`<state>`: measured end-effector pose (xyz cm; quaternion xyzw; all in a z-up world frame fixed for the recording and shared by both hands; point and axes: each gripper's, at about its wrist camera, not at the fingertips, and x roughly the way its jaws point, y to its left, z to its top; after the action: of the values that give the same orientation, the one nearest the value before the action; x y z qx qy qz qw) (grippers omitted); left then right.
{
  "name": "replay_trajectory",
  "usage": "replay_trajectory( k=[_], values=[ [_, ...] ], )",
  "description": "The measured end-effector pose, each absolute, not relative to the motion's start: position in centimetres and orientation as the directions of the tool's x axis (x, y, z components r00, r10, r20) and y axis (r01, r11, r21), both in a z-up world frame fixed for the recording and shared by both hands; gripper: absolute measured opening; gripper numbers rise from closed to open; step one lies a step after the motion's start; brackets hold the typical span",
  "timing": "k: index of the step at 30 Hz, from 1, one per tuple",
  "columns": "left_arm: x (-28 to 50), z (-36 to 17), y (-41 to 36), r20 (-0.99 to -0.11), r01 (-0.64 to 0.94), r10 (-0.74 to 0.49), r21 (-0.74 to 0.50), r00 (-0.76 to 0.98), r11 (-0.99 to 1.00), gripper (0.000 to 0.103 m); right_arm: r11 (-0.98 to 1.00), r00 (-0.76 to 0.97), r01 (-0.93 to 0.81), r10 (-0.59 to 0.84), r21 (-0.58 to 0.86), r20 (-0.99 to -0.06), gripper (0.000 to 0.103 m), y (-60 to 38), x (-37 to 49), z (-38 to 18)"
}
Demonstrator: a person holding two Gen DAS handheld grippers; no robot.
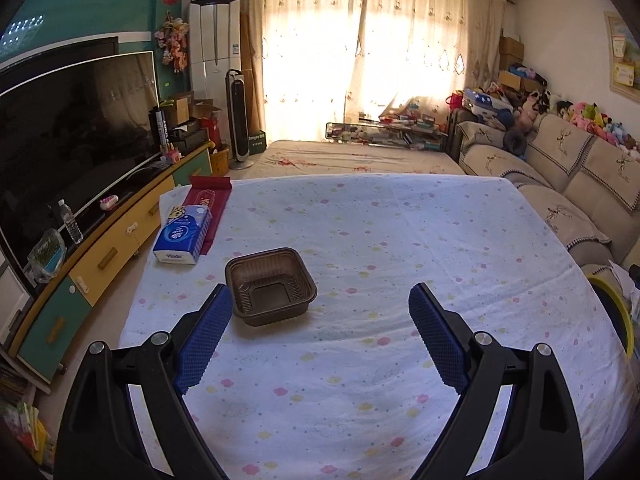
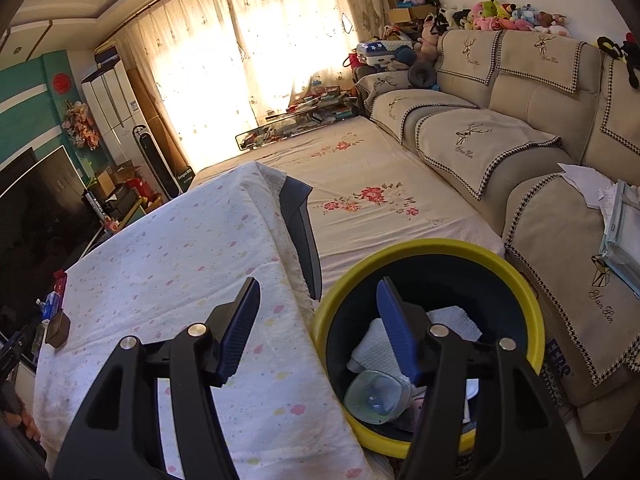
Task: Collect trash
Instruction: 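Carry the jar over the bin and open the right gripper, then grasp the brown plastic tray with the left gripper, then carry the brown tray over the bin and open the left gripper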
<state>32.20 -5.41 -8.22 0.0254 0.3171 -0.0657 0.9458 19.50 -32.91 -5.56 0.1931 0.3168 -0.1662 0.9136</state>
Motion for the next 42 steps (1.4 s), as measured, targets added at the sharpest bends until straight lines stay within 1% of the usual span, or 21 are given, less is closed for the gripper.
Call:
replay_trajectory(
  k=[5,8,11,13,14,16,17,18,19,21,22,26,31,37,42],
  values=[
    [36.0,-9.0,-6.6,-0.667,0.136,-0.049,0.079,0.743,0.988,0.076,0.878,0.745,0.398,-0.14,0.266,-0.653,0.058,-32.6,19.8,-6.4],
    [38.2,-10.1,-6.5,-0.708,0.13,-0.033,0.083,0.705,0.988,0.07,0.878,0.741,0.395,-0.129,0.272,-0.659,0.058,-32.6,19.8,-6.8],
    [40.1,-11.5,-6.4,-0.748,0.118,-0.018,0.081,0.663,0.99,0.062,0.875,0.741,0.397,-0.127,0.278,-0.66,0.059,-33.0,19.7,-6.9],
    [41.1,-12.3,-6.4,-0.769,0.113,-0.006,0.086,0.639,0.99,0.053,0.872,0.74,0.4,-0.128,0.28,-0.66,0.059,-33.2,19.7,-6.8],
    [41.6,-12.7,-6.4,-0.778,0.109,0.0,0.087,0.628,0.99,0.051,0.872,0.74,0.401,-0.128,0.281,-0.66,0.059,-33.3,19.7,-6.8],
    [42.2,-13.6,-6.5,-0.792,0.105,0.001,0.082,0.61,0.991,0.039,0.87,0.741,0.403,-0.128,0.285,-0.659,0.059,-33.6,19.6,-6.9],
    [42.6,-13.9,-6.5,-0.798,0.105,0.0,0.079,0.603,0.991,0.036,0.869,0.74,0.404,-0.128,0.284,-0.66,0.059,-33.6,19.6,-6.9],
    [42.8,-14.2,-6.4,-0.803,0.101,0.002,0.077,0.596,0.992,0.028,0.869,0.74,0.405,-0.129,0.283,-0.661,0.059,-33.6,19.6,-6.9],
    [43.0,-14.4,-6.3,-0.807,0.098,0.001,0.074,0.59,0.992,0.017,0.869,0.74,0.405,-0.129,0.284,-0.661,0.059,-33.8,19.5,-7.0],
    [43.0,-14.6,-6.2,-0.806,0.099,0.0,0.072,0.592,0.993,0.014,0.868,0.741,0.404,-0.126,0.289,-0.659,0.059,-33.9,19.4,-7.0],
    [43.0,-14.5,-6.1,-0.803,0.1,-0.001,0.073,0.597,0.992,0.009,0.867,0.743,0.403,-0.124,0.292,-0.658,0.059,-34.0,19.4,-6.9],
    [41.9,-13.8,-6.8,-0.778,0.11,-0.005,0.083,0.629,0.99,0.006,0.866,0.748,0.406,-0.13,0.293,-0.651,0.059,-34.5,18.9,-6.7],
    [39.5,-11.6,-9.0,-0.748,0.178,-0.071,0.064,0.66,0.982,0.006,0.864,0.752,0.415,-0.151,0.283,-0.642,0.059,-35.3,17.6,-6.2],
    [35.1,-8.3,-16.6,-0.707,0.375,-0.231,0.053,0.669,0.925,0.006,0.862,0.746,0.442,-0.198,0.25,-0.636,0.059,-36.4,15.3,-5.5],
    [31.2,-6.5,-25.4,-0.691,0.576,-0.395,0.038,0.605,0.816,0.006,0.856,0.739,0.468,-0.241,0.222,-0.629,0.059,-37.8,13.0,-5.1]
  ],
)
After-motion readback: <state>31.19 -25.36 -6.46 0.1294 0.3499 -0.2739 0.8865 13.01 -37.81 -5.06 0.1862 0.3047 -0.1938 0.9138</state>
